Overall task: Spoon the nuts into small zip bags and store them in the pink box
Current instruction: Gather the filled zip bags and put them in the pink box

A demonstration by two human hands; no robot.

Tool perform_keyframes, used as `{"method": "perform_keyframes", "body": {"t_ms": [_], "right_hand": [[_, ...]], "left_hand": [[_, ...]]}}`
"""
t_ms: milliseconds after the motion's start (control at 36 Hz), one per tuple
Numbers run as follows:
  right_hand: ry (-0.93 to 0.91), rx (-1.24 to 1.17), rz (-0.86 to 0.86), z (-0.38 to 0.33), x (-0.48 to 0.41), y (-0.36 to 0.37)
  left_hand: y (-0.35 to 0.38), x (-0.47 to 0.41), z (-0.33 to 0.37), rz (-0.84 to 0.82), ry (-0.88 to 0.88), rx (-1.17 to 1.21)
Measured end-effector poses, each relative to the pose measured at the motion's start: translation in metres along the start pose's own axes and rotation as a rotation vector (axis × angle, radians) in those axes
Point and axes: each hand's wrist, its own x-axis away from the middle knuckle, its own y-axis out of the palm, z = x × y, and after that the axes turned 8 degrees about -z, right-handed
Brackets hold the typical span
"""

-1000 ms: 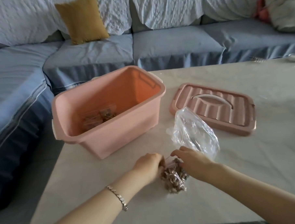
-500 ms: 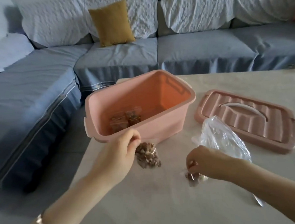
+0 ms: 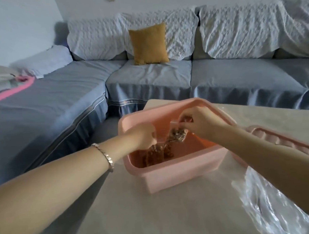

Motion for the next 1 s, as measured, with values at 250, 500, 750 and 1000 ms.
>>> {"method": "perform_keyframes", "body": {"t_ms": [250,500,750,1000], "right_hand": [[0.108,0.097,-0.348,0.028,-0.046,0.048],[0.088,0.052,-0.597,0.036,-0.080,0.074],[0.103,0.173,-0.590,0.032,-0.089,0.098],[0.046,0.001,-0.466,0.018,-0.051,0.055]], "left_hand": [[0.026,-0.033,-0.009,-0.213,-0.066,-0.081],[0.009,0.002,-0.042,0.422,0.163,-0.105],[0.044,0.034,-0.059,0.460,-0.161,0.733],[0.045,0.032,-0.056,0.491,-0.207,0.698]]}}
